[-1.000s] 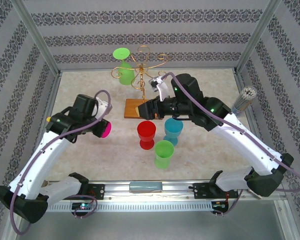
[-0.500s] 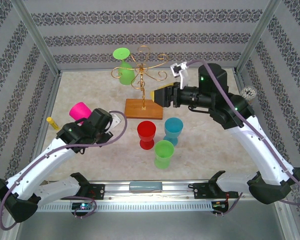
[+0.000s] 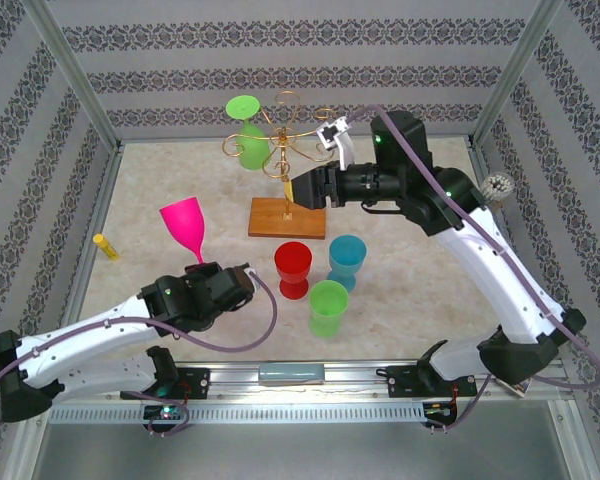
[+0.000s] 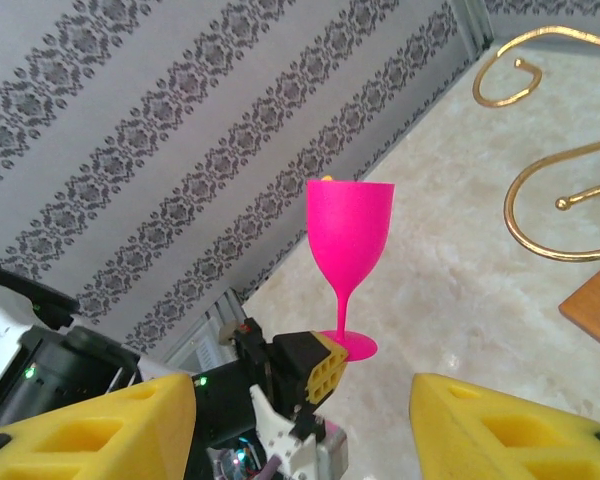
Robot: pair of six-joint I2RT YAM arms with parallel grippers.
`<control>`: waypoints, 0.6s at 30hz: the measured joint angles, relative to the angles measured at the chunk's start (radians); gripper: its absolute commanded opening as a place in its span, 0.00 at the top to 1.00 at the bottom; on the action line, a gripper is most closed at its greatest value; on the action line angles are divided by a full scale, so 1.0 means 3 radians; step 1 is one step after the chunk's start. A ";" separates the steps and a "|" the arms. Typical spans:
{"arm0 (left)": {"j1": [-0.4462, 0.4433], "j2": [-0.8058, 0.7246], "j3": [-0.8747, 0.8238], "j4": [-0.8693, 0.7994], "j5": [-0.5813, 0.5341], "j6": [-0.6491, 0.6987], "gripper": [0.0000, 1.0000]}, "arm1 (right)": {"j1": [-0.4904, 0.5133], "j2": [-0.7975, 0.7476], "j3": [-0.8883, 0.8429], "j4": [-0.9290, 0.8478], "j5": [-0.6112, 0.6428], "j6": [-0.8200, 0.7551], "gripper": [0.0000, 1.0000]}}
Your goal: Take the wine glass off the wine glass rack
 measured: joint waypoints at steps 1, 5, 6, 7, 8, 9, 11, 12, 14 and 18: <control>-0.0090 0.0000 -0.0041 -0.0001 -0.0092 0.0031 1.00 | 0.0008 0.0048 0.0017 -0.0024 -0.0001 -0.0013 0.42; -0.0445 0.0097 -0.0198 -0.0015 -0.0460 0.0113 1.00 | 0.0122 0.0215 0.0141 -0.0086 0.0058 -0.0108 0.42; -0.0496 0.0136 -0.0223 -0.0014 -0.0524 0.0130 1.00 | 0.0163 0.0256 0.0193 -0.0114 0.0072 -0.0134 0.42; -0.0542 0.0173 -0.0251 -0.0014 -0.0600 0.0153 1.00 | 0.0211 0.0312 0.0264 -0.0150 0.0079 -0.0175 0.42; -0.0572 0.0193 -0.0272 -0.0013 -0.0668 0.0178 1.00 | 0.0251 0.0356 0.0326 -0.0174 0.0090 -0.0202 0.42; -0.0607 0.0207 -0.0300 -0.0013 -0.0746 0.0205 1.00 | 0.0299 0.0411 0.0394 -0.0201 0.0113 -0.0248 0.41; -0.0659 0.0215 -0.0366 -0.0011 -0.0900 0.0277 1.00 | 0.0394 0.0509 0.0512 -0.0251 0.0177 -0.0350 0.40; -0.0680 0.0215 -0.0402 -0.0006 -0.0966 0.0312 1.00 | 0.0441 0.0556 0.0562 -0.0276 0.0212 -0.0401 0.41; -0.0720 0.0215 -0.0488 0.0003 -0.1105 0.0412 1.00 | 0.0546 0.0682 0.0697 -0.0362 0.0298 -0.0525 0.41; -0.0758 0.0205 -0.0570 0.0039 -0.1310 0.0573 1.00 | 0.0696 0.0969 0.0997 -0.0518 0.0412 -0.0721 0.37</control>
